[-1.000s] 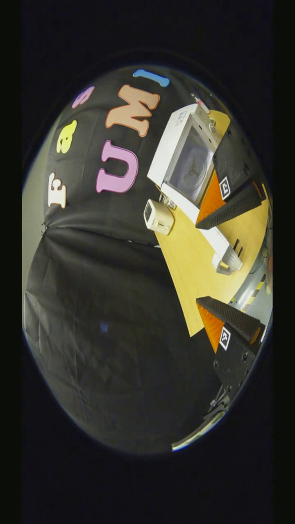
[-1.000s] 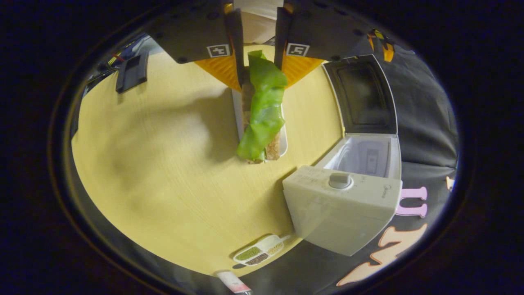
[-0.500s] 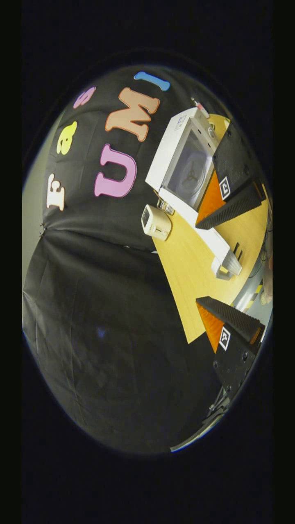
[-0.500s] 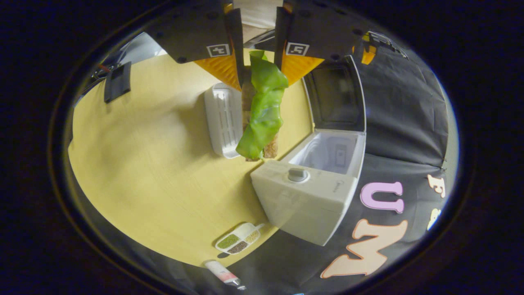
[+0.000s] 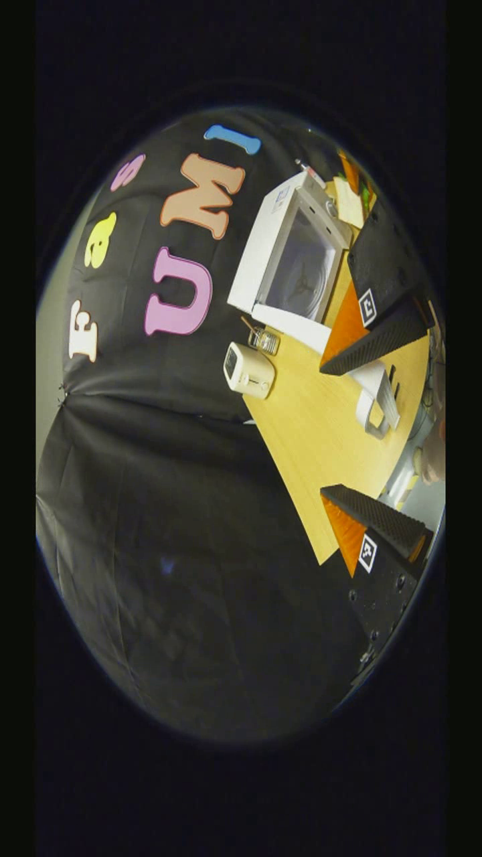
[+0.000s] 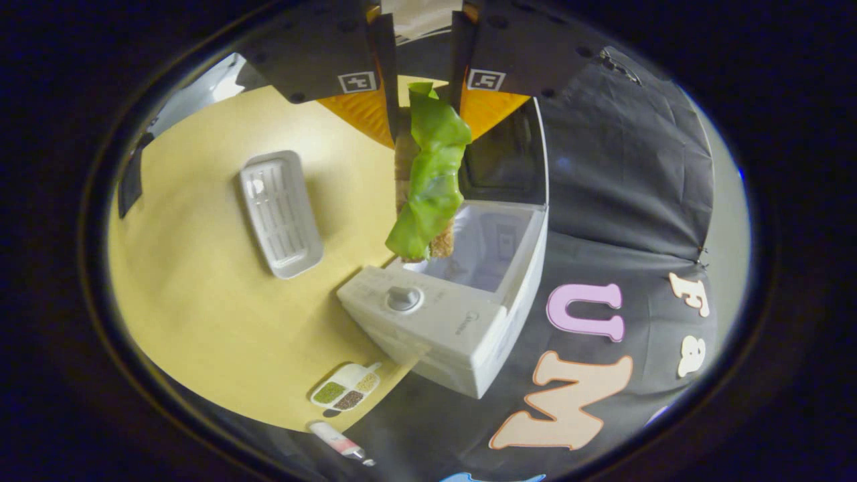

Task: Open the microwave oven with the left hand, put the food in, and close the microwave oven.

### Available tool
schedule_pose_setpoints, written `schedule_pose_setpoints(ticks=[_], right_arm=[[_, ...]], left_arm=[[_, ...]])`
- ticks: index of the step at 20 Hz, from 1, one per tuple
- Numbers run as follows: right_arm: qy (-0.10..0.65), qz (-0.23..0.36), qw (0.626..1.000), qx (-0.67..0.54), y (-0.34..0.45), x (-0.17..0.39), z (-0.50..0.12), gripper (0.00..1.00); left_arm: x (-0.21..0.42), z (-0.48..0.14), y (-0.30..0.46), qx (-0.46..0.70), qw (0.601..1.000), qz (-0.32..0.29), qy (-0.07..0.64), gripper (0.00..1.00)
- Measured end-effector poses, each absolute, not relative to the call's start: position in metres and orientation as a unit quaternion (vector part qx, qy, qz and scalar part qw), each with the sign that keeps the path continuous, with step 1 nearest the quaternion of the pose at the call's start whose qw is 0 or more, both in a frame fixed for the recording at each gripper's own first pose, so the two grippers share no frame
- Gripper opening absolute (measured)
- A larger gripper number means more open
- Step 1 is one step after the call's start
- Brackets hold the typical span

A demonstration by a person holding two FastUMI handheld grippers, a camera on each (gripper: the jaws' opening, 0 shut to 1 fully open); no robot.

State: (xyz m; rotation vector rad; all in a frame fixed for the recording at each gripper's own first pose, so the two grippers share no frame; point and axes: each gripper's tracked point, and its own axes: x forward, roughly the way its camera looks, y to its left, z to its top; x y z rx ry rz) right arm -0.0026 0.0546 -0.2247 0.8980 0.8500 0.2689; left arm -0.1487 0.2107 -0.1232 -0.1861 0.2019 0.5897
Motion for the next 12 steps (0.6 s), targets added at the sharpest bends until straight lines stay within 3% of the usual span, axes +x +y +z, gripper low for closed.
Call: schedule_pose_setpoints(ticks=[12], right_arm=[[0.277, 0.093, 0.818, 0.495, 0.171, 0.033, -0.212, 0.35]], left_arm=[[-0.123, -0.145, 0.250, -0.092, 0.967, 0.197, 0.131, 0.99]])
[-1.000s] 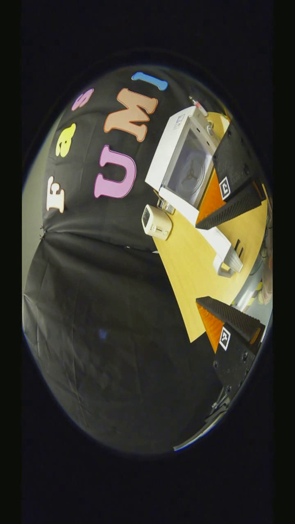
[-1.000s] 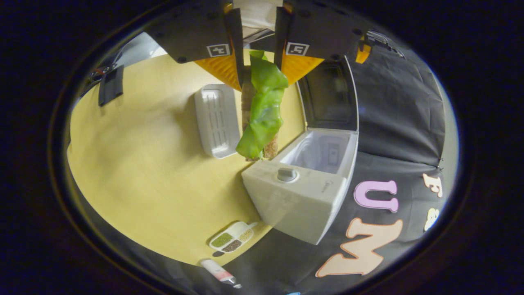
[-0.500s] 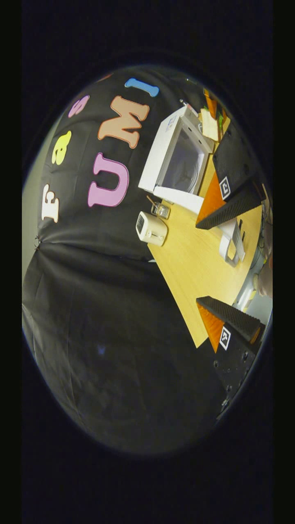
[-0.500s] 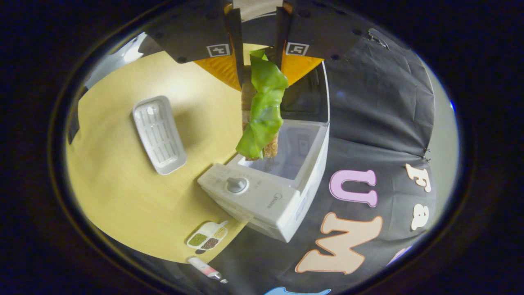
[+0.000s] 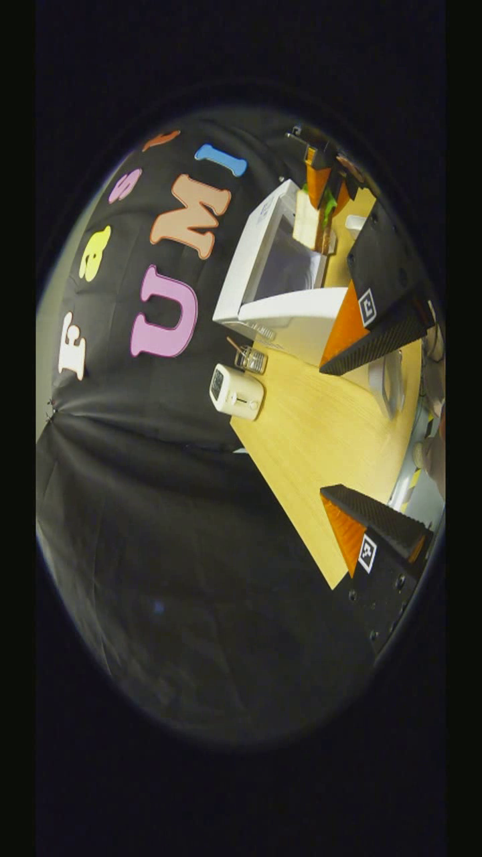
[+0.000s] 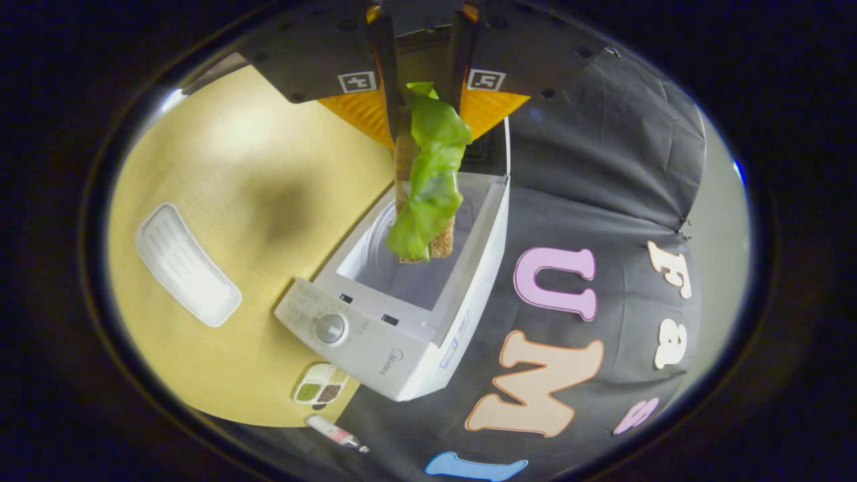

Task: Open the microwave oven with the left hand, put the food in, and close the microwave oven.

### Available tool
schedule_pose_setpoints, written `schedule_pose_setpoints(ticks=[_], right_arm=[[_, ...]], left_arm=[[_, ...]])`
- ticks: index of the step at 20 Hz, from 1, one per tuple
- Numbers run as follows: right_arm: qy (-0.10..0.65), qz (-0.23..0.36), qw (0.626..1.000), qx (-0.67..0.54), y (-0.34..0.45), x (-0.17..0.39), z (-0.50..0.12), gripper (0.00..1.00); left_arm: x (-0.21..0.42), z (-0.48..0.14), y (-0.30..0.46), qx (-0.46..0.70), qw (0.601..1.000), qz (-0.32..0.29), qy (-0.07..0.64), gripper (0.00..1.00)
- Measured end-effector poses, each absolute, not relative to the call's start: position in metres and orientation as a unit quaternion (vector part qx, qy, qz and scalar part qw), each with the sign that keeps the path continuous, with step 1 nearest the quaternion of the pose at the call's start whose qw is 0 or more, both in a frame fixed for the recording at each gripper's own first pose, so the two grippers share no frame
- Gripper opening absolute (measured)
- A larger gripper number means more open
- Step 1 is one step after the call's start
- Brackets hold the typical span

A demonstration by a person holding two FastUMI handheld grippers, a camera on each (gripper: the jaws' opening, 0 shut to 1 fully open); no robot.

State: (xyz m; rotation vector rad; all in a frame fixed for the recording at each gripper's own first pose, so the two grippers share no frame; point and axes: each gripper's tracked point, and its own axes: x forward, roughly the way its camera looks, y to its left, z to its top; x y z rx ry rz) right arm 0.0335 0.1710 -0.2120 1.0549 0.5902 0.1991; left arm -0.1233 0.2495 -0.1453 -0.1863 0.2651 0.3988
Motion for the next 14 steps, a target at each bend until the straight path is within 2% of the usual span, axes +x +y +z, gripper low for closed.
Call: schedule_pose_setpoints(ticks=[1, 2, 7, 14], right_arm=[[0.270, 0.087, 0.821, 0.496, 0.176, 0.039, -0.212, 0.35], [0.264, 0.082, 0.827, 0.490, 0.180, 0.045, -0.214, 0.35], [0.238, 0.076, 0.865, 0.435, 0.208, 0.070, -0.207, 0.34], [0.229, 0.066, 0.860, 0.452, 0.247, 0.132, -0.219, 0.34]], left_arm=[[-0.122, -0.149, 0.252, -0.096, 0.967, 0.191, 0.136, 0.94], [-0.121, -0.153, 0.253, -0.100, 0.967, 0.186, 0.141, 0.96], [-0.115, -0.164, 0.268, -0.103, 0.966, 0.176, 0.156, 0.96], [-0.108, -0.172, 0.274, -0.115, 0.963, 0.175, 0.167, 0.96]])
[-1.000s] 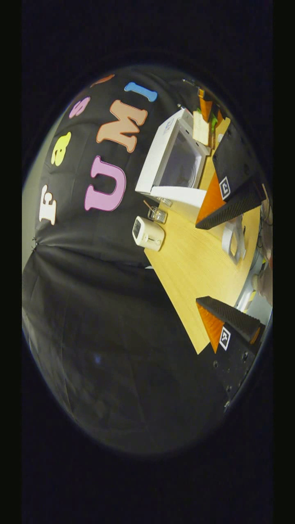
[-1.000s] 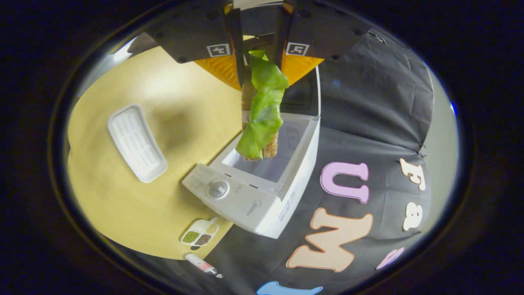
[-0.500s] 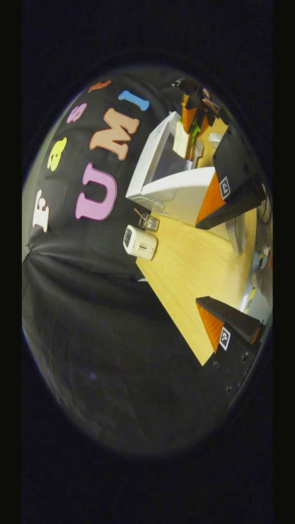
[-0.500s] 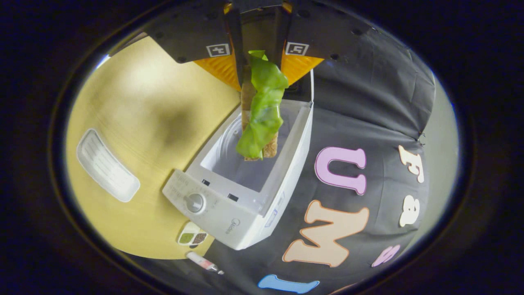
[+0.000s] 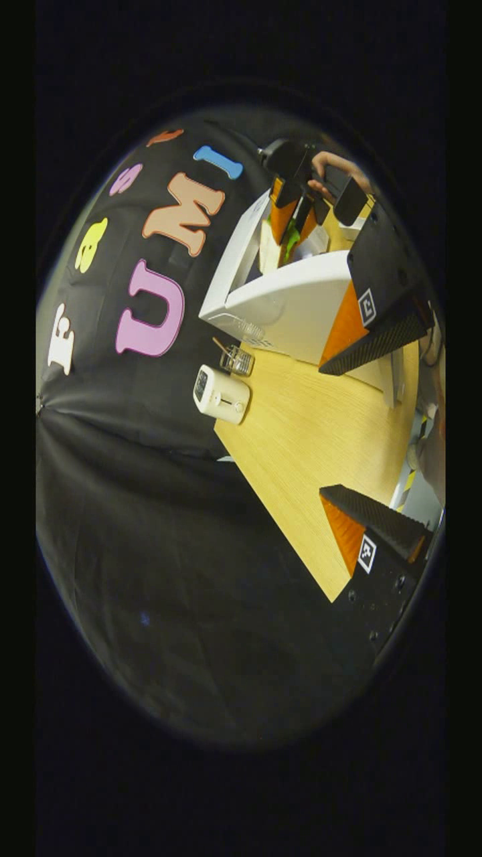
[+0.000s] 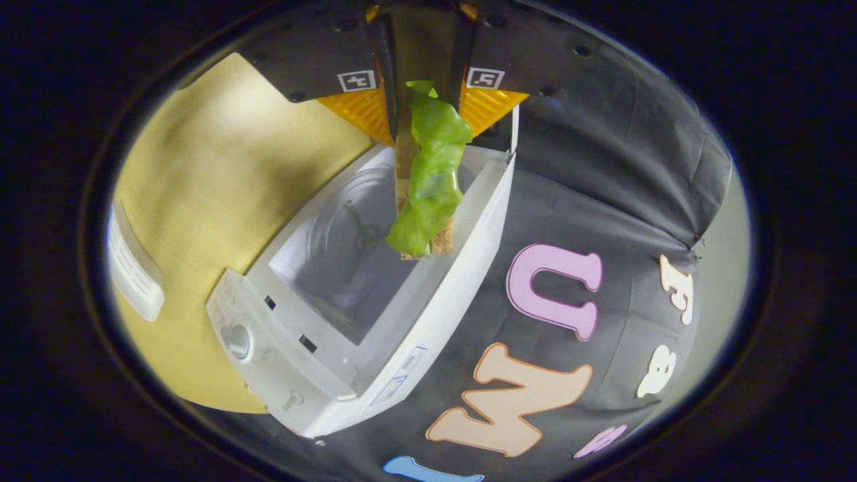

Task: Open the microwave oven with the left hand, put the food in, and close the microwave oven.

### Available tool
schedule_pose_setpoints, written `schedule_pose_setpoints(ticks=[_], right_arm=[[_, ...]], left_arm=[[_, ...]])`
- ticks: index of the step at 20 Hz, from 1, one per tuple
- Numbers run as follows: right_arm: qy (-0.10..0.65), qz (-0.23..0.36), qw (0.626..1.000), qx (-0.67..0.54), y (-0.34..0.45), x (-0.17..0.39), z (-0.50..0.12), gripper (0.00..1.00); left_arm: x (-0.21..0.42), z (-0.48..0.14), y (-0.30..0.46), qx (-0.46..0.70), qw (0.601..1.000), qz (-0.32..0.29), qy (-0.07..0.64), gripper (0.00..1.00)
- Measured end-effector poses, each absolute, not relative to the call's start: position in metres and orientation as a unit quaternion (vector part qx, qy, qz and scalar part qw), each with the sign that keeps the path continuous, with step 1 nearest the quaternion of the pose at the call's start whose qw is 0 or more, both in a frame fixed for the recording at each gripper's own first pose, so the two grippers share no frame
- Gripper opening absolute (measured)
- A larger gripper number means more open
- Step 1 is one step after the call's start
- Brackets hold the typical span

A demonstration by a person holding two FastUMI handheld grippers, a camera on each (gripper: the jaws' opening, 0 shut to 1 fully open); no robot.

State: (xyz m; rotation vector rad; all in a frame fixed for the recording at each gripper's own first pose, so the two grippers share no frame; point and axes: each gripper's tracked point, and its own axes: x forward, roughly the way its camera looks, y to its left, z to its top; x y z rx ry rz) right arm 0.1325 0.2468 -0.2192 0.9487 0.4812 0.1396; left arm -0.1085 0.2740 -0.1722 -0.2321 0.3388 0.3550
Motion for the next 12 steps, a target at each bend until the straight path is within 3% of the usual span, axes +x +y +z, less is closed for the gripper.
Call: schedule_pose_setpoints(ticks=[5, 12], right_arm=[[0.225, 0.022, 0.884, 0.409, 0.238, 0.177, -0.253, 0.34], [0.223, -0.004, 0.886, 0.406, 0.229, 0.228, -0.276, 0.35]], left_arm=[[-0.110, -0.182, 0.275, -0.130, 0.957, 0.184, 0.182, 0.96], [-0.115, -0.191, 0.273, -0.144, 0.950, 0.195, 0.198, 0.96]])
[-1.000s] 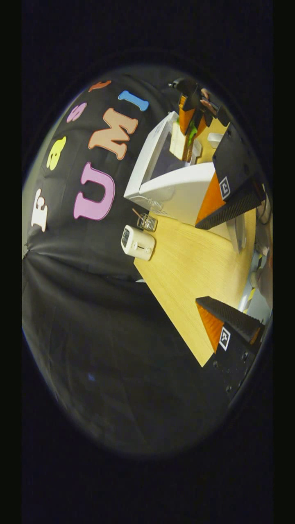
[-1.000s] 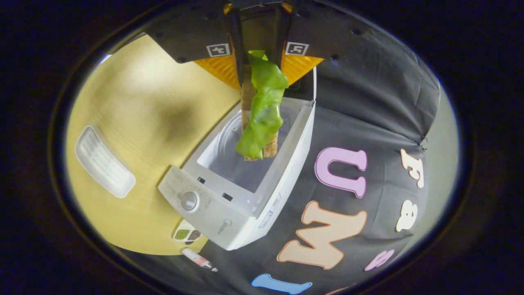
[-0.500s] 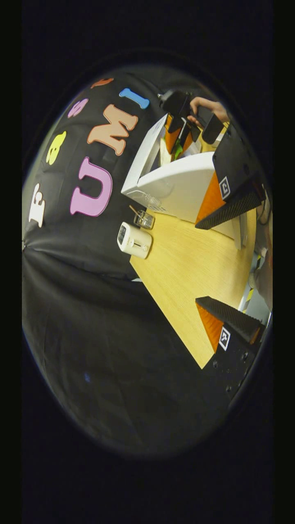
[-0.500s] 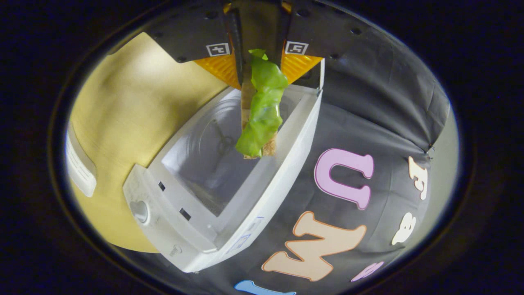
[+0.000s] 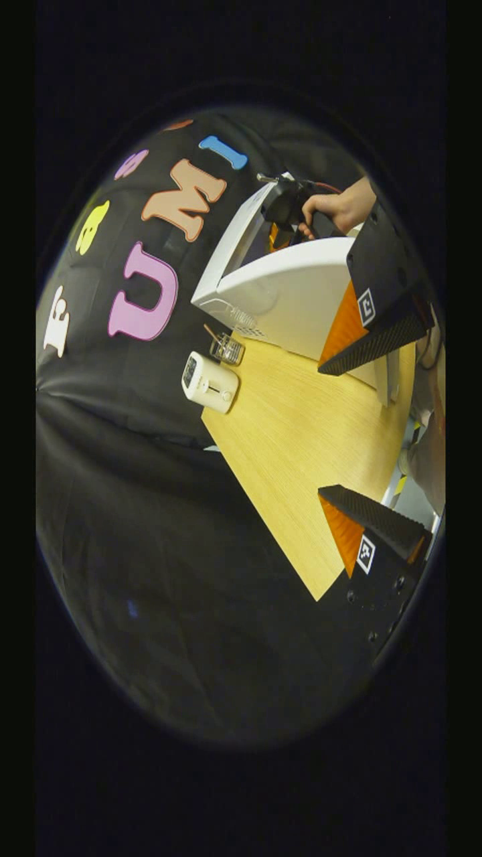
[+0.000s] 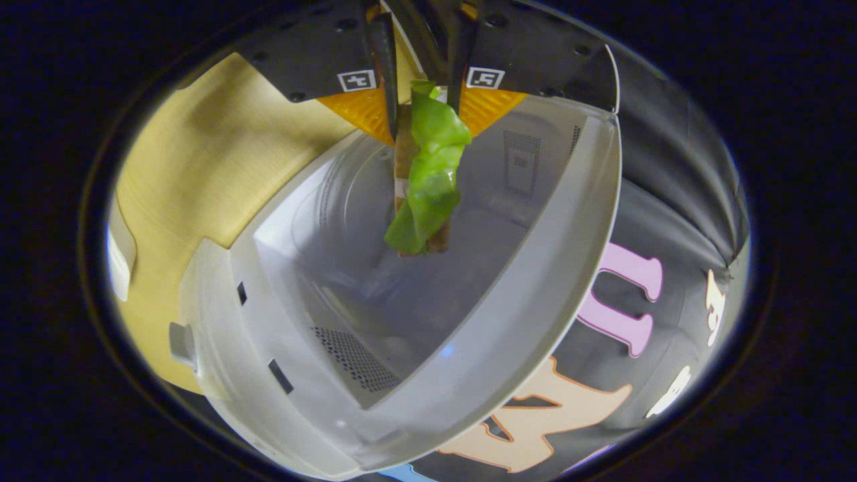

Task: Open the microwave oven with the left hand, put the food in, and close the microwave oven.

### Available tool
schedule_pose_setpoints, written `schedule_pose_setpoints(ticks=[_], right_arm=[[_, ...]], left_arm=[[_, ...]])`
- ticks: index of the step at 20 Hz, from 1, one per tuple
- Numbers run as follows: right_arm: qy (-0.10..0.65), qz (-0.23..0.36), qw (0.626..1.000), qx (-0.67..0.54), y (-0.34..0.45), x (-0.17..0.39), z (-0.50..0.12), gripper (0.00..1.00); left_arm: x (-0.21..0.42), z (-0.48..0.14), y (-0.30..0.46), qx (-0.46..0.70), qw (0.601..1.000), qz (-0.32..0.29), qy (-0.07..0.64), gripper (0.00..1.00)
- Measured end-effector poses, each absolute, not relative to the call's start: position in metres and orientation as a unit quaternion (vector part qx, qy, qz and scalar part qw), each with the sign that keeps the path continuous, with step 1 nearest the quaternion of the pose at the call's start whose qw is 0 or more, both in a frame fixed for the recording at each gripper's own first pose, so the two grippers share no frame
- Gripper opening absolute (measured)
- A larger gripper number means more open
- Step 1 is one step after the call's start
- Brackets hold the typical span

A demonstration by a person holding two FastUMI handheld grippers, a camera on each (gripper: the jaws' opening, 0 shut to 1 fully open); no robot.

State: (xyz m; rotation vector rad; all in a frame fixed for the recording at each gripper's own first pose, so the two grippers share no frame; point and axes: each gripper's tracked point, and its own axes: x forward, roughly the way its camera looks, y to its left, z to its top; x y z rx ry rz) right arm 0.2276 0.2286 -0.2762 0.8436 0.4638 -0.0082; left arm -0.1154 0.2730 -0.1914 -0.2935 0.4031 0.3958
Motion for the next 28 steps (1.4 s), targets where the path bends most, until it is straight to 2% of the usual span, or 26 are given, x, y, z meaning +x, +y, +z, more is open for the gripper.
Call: schedule_pose_setpoints(ticks=[7, 8, 10, 11, 13, 15, 16, 18, 19, 20, 21, 24, 25, 27, 28], right_arm=[[0.195, -0.037, 0.926, 0.320, 0.214, 0.250, -0.280, 0.36], [0.191, -0.042, 0.934, 0.300, 0.211, 0.252, -0.281, 0.36], [0.187, -0.063, 0.949, 0.246, 0.199, 0.252, -0.283, 0.37], [0.187, -0.076, 0.956, 0.213, 0.191, 0.253, -0.288, 0.46], [0.207, -0.085, 0.960, 0.166, 0.183, 0.249, -0.300, 0.51], [0.197, -0.089, 0.964, 0.153, 0.176, 0.249, -0.297, 0.89], [0.191, -0.091, 0.966, 0.148, 0.173, 0.247, -0.293, 0.85], [0.184, -0.094, 0.969, 0.139, 0.168, 0.242, -0.286, 0.99], [0.179, -0.096, 0.970, 0.132, 0.166, 0.238, -0.282, 0.99], [0.175, -0.095, 0.972, 0.123, 0.165, 0.235, -0.279, 0.91], [0.170, -0.093, 0.974, 0.115, 0.165, 0.229, -0.275, 0.99], [0.159, -0.089, 0.979, 0.089, 0.163, 0.205, -0.261, 0.99], [0.154, -0.087, 0.981, 0.079, 0.163, 0.196, -0.257, 0.99], [0.148, -0.068, 0.984, 0.066, 0.169, 0.175, -0.250, 1.00], [0.149, -0.058, 0.985, 0.063, 0.174, 0.163, -0.247, 1.00]], left_arm=[[-0.116, -0.189, 0.269, -0.138, 0.953, 0.187, 0.196, 0.97], [-0.116, -0.189, 0.268, -0.135, 0.953, 0.185, 0.197, 0.94], [-0.116, -0.188, 0.269, -0.128, 0.955, 0.181, 0.196, 0.96], [-0.116, -0.187, 0.268, -0.125, 0.956, 0.179, 0.194, 0.96], [-0.116, -0.185, 0.267, -0.120, 0.959, 0.174, 0.191, 0.95], [-0.115, -0.183, 0.265, -0.116, 0.961, 0.167, 0.187, 0.95], [-0.115, -0.183, 0.263, -0.114, 0.962, 0.163, 0.186, 0.94], [-0.114, -0.184, 0.260, -0.111, 0.964, 0.154, 0.187, 0.91], [-0.114, -0.184, 0.258, -0.111, 0.964, 0.151, 0.187, 0.88], [-0.113, -0.184, 0.257, -0.111, 0.965, 0.147, 0.188, 0.80], [-0.114, -0.185, 0.256, -0.110, 0.965, 0.146, 0.187, 0.81], [-0.115, -0.187, 0.260, -0.106, 0.964, 0.151, 0.191, 0.71], [-0.116, -0.188, 0.260, -0.107, 0.964, 0.150, 0.193, 0.61], [-0.115, -0.190, 0.255, -0.111, 0.964, 0.140, 0.197, 0.55], [-0.115, -0.191, 0.251, -0.110, 0.965, 0.133, 0.198, 0.43]])
